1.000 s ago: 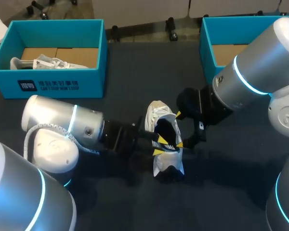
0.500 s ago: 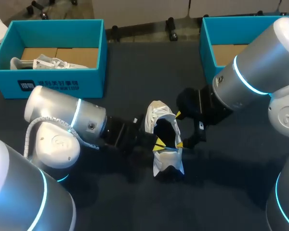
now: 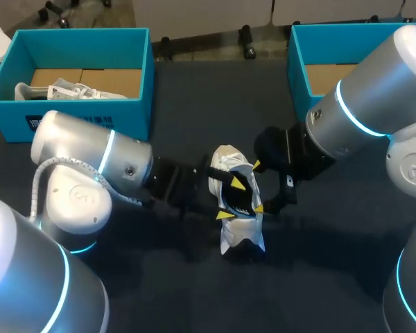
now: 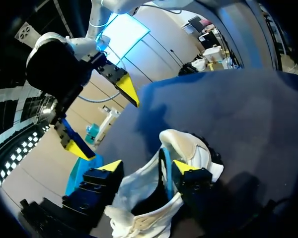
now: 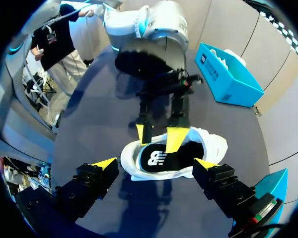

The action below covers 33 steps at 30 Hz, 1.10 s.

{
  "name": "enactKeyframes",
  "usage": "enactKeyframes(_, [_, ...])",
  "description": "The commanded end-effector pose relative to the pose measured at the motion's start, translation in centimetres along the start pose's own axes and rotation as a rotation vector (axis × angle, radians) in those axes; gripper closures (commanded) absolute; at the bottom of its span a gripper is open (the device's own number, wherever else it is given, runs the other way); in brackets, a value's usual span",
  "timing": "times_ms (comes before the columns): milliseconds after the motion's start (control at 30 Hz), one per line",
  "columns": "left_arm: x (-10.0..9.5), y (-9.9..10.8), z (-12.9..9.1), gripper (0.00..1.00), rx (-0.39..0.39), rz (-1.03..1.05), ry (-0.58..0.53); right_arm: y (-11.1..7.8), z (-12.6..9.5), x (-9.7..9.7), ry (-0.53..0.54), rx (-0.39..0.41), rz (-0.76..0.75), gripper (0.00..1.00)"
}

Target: Take the shoe out of the shoebox, open the shoe tongue, remove and reinsert the insole, then place the shoe into the shoebox

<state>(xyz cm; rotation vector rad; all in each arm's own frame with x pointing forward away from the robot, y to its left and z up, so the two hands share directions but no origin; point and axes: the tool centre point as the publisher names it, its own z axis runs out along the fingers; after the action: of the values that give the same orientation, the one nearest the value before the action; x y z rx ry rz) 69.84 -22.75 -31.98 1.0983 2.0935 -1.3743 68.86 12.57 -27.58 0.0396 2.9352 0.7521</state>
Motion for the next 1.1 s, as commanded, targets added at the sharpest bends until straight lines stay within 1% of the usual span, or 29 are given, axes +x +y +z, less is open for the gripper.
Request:
enactKeyframes(33, [-0.4,-0.6,-1.5,0.11,-0.003,0.006,0.004,0.0,0.2,0.1,-0.002,0.0,0.0,0.0])
enactKeyframes(100, [-0.6,-0.7,-1.8,0.13,-0.007,0.011,0.005,0.0,0.2,0.1,-0.002,0.0,0.0,0.0])
enactKeyframes(167, [-0.8,-0.8,-2.1,0.17,-0.013,0.02,0.011,0.0,0.2,0.1,-0.002,0.0,0.0,0.0])
enactKeyframes(233, [-1.0,-0.8,-2.3,0.24,-0.015,0.023,0.016,0.0,0.2,0.1,-0.002,0.0,0.0,0.0])
enactKeyframes(267, [-1.1,-0.9,-2.5,0.36,-0.015,0.025,0.018,0.0,0.2,0.1,-0.002,0.0,0.0,0.0])
enactKeyframes(300, [-1.1,-1.0,-2.6,0.44,-0.014,0.03,0.025,0.0,0.2,0.1,-0.002,0.0,0.0,0.0])
enactKeyframes(333, [-1.2,-1.2,-2.8,0.53,-0.009,0.033,0.031,0.0,0.2,0.1,-0.002,0.0,0.0,0.0])
enactKeyframes(367, [-1.2,-1.4,-2.9,0.57,-0.005,0.038,0.042,0.0,0.2,0.1,-0.002,0.0,0.0,0.0])
enactKeyframes(400, [-1.2,-1.5,-3.0,0.66,-0.007,0.048,0.049,0.0,0.2,0.1,-0.002,0.0,0.0,0.0])
enactKeyframes(433, [-1.3,-1.6,-3.0,0.69,-0.006,0.05,0.056,0.0,0.2,0.1,-0.002,0.0,0.0,0.0])
enactKeyframes(467, [-1.3,-1.6,-3.1,0.76,0.0,0.049,0.068,0.0,0.2,0.1,-0.002,0.0,0.0,0.0])
enactKeyframes(600, [-1.3,-1.9,-3.5,0.95,-0.002,0.073,0.103,0.0,0.2,0.1,-0.002,0.0,0.0,0.0])
enactKeyframes(700, [-1.3,-2.2,-3.7,1.0,0.021,0.091,0.157,0.0,0.2,0.1,-0.002,0.0,0.0,0.0])
enactKeyframes(767, [-1.3,-2.5,-3.8,1.0,0.038,0.111,0.213,0.0,0.2,0.1,-0.002,0.0,0.0,0.0])
enactKeyframes(900, [-1.4,-3.1,-3.8,1.0,0.042,0.126,0.26,0.0,0.2,0.1,-0.002,0.0,0.0,0.0])
enactKeyframes(1000, [-1.5,-3.6,-3.8,1.0,0.045,0.147,0.32,0.0,0.2,0.1,-0.002,0.0,0.0,0.0])
enactKeyframes(1033, [-1.5,-3.8,-3.9,1.0,0.047,0.155,0.35,-0.1,0.0,0.0,0.002,0.002,0.009,0.0])
enactKeyframes(1100, [-1.1,-4.4,-4.3,1.0,0.077,0.153,0.455,-0.4,-0.4,-0.2,0.006,0.011,0.019,0.0])
